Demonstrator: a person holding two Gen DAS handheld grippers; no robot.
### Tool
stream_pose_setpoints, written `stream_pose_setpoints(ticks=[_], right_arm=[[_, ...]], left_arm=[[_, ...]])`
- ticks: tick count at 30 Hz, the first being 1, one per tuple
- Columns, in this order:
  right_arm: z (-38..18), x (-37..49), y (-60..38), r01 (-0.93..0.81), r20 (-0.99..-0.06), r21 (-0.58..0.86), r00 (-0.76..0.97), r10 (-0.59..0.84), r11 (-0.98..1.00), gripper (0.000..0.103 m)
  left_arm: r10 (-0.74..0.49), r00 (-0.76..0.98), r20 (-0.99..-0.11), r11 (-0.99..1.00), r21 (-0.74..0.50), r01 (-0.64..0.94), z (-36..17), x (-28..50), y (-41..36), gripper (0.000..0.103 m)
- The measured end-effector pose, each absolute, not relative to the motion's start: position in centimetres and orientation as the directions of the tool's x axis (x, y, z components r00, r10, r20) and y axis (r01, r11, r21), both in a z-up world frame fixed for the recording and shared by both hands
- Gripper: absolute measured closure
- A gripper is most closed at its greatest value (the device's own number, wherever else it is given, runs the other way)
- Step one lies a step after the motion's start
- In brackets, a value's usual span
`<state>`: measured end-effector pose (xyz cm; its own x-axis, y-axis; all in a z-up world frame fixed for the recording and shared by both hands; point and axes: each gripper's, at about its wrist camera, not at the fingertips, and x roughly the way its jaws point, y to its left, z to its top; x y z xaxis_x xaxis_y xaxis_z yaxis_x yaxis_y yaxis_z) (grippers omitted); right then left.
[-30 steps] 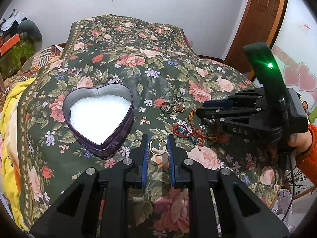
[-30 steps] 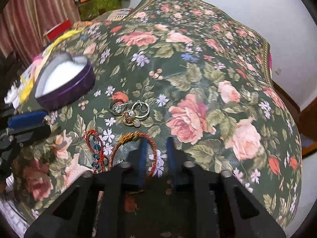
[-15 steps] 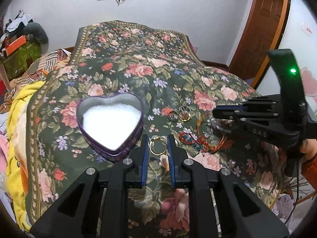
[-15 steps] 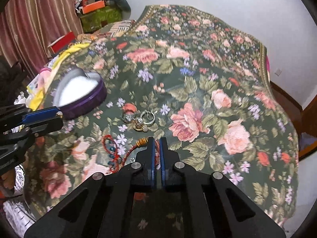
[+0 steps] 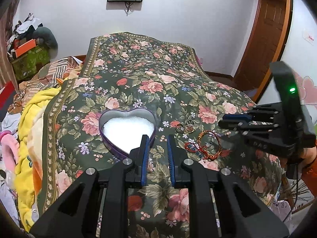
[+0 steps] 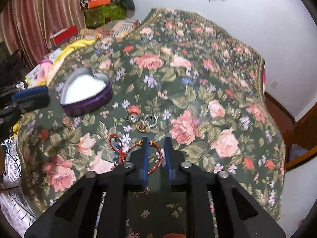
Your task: Organize jewelry
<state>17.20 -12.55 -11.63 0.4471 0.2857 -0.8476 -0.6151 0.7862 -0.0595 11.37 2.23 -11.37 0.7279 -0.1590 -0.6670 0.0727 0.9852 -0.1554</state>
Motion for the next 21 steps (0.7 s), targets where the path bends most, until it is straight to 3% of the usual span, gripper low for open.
stream_pose_setpoints(ticks=[3, 7, 15, 19, 21], right_arm=[[-12.7, 17.7, -12.4, -0.612, -0.87, -0.022, 0.401, 0.286, 0.791, 0.077], [-13.6, 18.3, -12.3, -0.593, -0.879, 0.003, 0.382, 0.285, 0.805, 0.059], [-15.4, 18.8, -11.9, -0.591, -0.887, 0.062, 0.338, 0.316, 0.804, 0.058], [-15.3, 19.5, -12.3, -0.564, -0.878, 0.116, 0.326, 0.35, 0.817, 0.058], [-15.5, 19.6, -12.4, -0.564, -0.877, 0.124, 0.322, 0.356, 0.816, 0.058]], left_arm=[[-0.161, 0.726, -0.668, 0.985, -0.159, 0.072, -11.6, 11.7, 2.4, 0.086], [-0.169, 0.715, -0.678, 0.984, -0.163, 0.078, -12.3, 12.4, 2.3, 0.086], [-0.226, 0.647, -0.728, 0.974, -0.175, 0.144, -14.7, 13.2, 1.0, 0.086], [-0.228, 0.607, -0.761, 0.973, -0.162, 0.163, -16.2, 13.6, 0.1, 0.066], [-0.233, 0.59, -0.773, 0.972, -0.167, 0.165, -16.9, 13.9, -0.1, 0.063]])
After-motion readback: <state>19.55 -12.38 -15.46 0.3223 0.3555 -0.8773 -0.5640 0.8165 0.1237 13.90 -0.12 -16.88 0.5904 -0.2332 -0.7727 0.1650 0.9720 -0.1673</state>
